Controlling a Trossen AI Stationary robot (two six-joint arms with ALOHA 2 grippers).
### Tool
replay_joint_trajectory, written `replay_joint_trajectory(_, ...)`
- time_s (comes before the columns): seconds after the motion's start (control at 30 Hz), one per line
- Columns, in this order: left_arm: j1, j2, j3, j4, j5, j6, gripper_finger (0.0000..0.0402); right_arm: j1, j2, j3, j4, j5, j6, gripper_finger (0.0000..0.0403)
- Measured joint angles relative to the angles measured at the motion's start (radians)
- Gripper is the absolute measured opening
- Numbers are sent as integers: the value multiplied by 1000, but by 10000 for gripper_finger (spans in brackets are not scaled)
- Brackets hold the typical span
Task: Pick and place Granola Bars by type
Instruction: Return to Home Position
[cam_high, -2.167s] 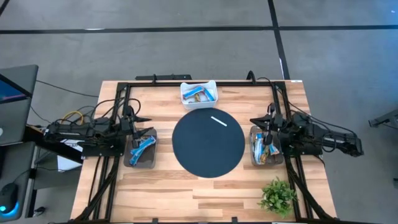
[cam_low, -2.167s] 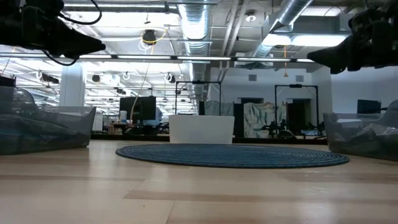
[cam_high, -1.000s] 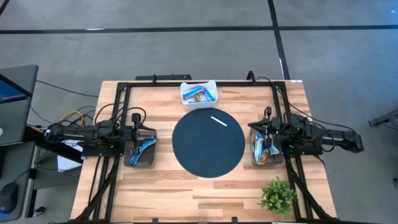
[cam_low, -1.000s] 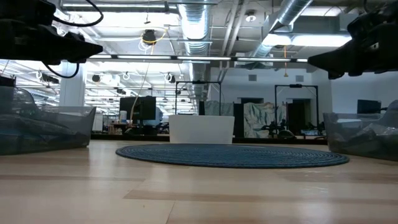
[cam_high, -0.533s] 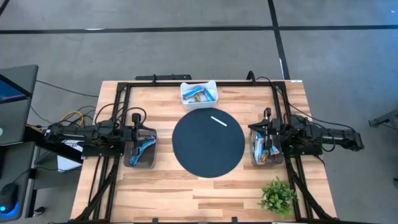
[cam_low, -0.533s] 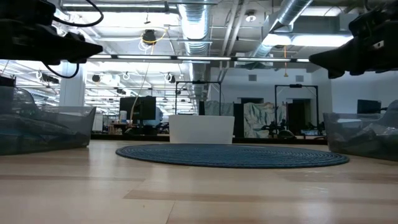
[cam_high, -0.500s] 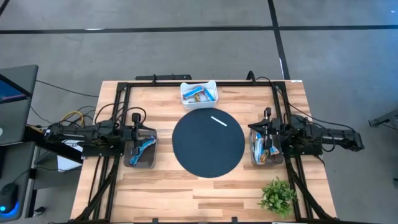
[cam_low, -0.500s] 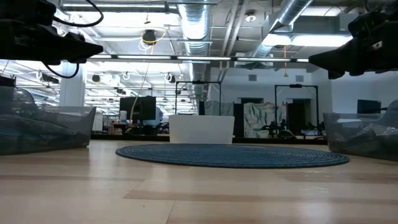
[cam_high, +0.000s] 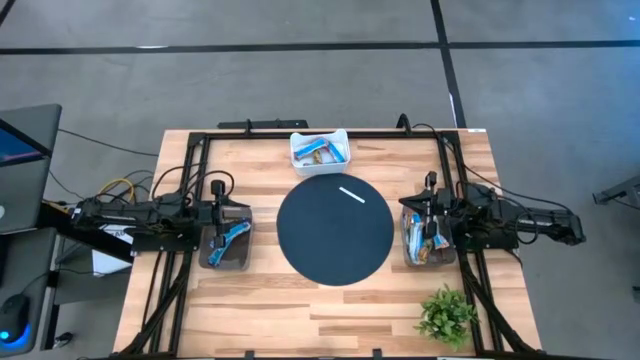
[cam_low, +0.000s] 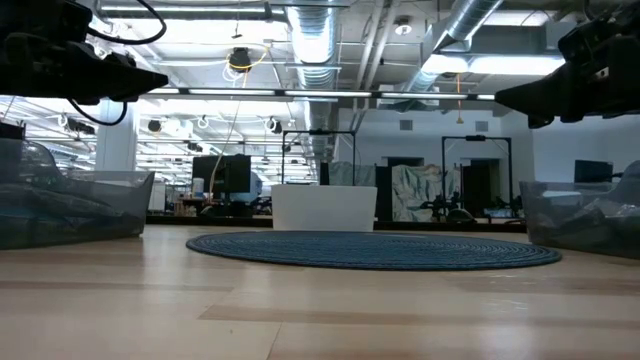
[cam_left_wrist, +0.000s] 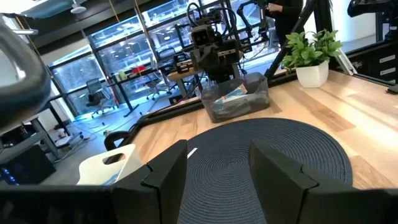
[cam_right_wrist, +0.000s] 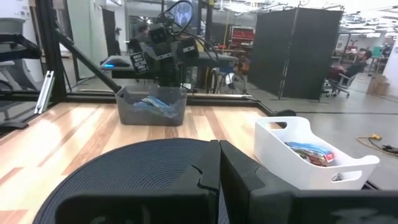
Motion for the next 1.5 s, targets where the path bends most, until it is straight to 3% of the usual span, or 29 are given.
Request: replay_joint_trajectory(1.5, 0, 0, -1, 0, 8, 5, 165, 0, 0, -1, -2, 24, 0, 0)
